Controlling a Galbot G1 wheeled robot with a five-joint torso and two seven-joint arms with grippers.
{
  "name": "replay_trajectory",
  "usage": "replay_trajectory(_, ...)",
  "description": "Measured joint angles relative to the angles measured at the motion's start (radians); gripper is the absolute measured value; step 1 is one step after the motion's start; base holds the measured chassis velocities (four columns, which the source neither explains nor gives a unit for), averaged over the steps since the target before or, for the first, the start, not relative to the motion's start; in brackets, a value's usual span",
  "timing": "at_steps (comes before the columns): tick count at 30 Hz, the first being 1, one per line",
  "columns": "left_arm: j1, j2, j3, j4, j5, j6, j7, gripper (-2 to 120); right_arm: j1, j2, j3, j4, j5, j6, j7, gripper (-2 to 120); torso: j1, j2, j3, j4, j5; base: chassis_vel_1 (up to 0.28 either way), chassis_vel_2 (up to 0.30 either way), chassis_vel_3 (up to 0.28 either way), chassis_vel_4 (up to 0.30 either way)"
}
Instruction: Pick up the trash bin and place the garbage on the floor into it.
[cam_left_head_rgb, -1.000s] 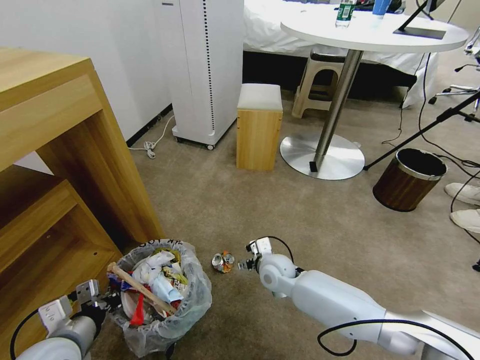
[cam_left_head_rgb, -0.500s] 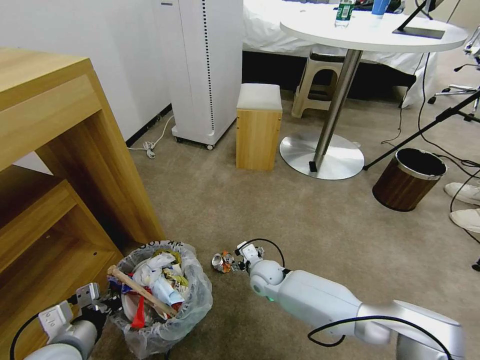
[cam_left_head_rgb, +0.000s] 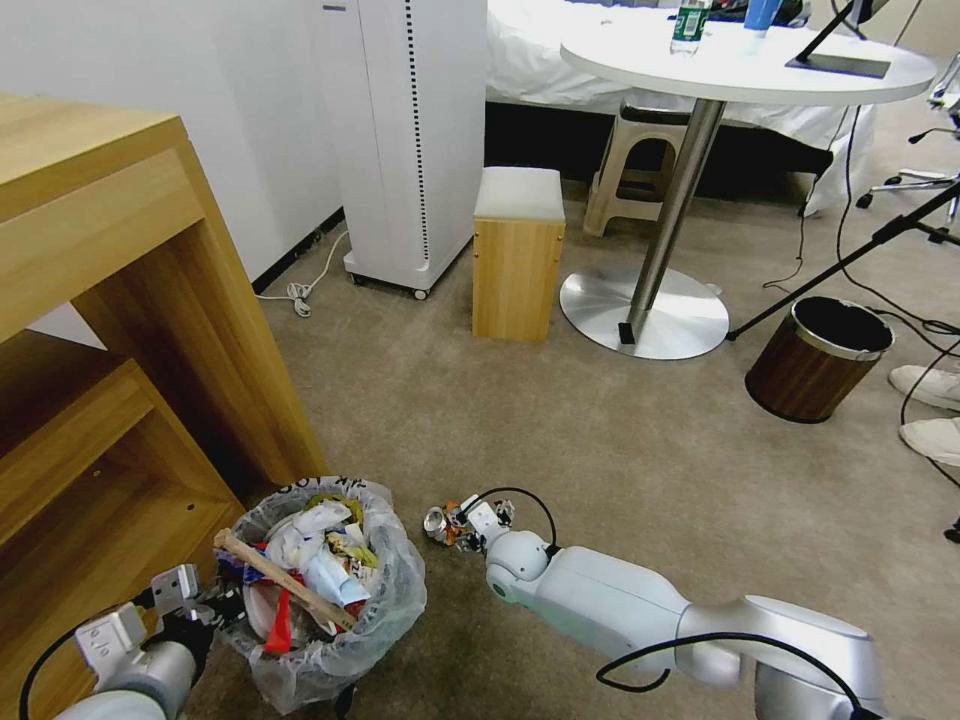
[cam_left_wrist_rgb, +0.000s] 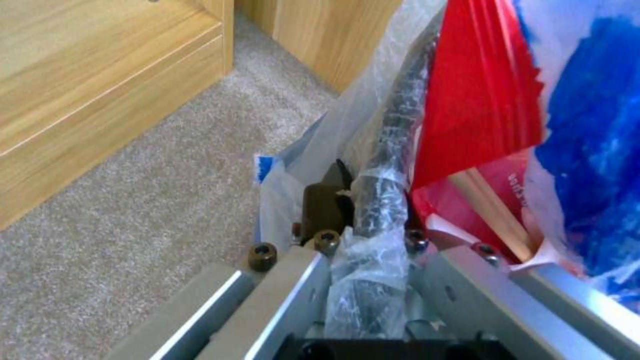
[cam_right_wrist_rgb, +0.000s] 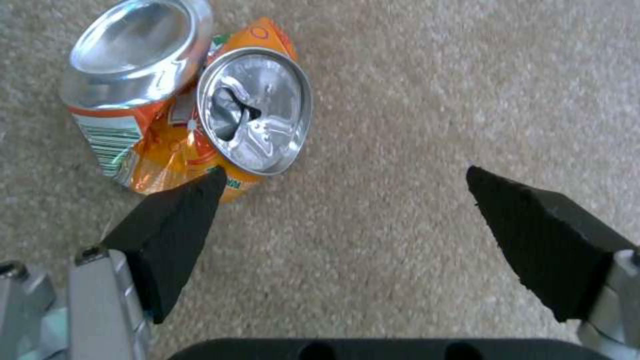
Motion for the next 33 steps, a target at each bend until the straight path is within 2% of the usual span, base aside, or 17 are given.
replay_trajectory(10,-0.027,0.001,0.007,0.012,-0.002,0.000,-0.002,0,-0.007,-0.021,-0.028,0.113,0.017,-0.014,0.011,92,0.000,0.000,0.000,0.0001,0.0001,0.000,0.000,0.000,0.000)
replay_trajectory(33,-0.005,-0.004,-0.003,0.004,-0.004,-0.015,0.002,0,0.001,0.034,-0.034,-0.059,-0.068,0.052,-0.039,90,0.000,0.000,0.000,0.0000,0.0001,0.000,0.000,0.000,0.000)
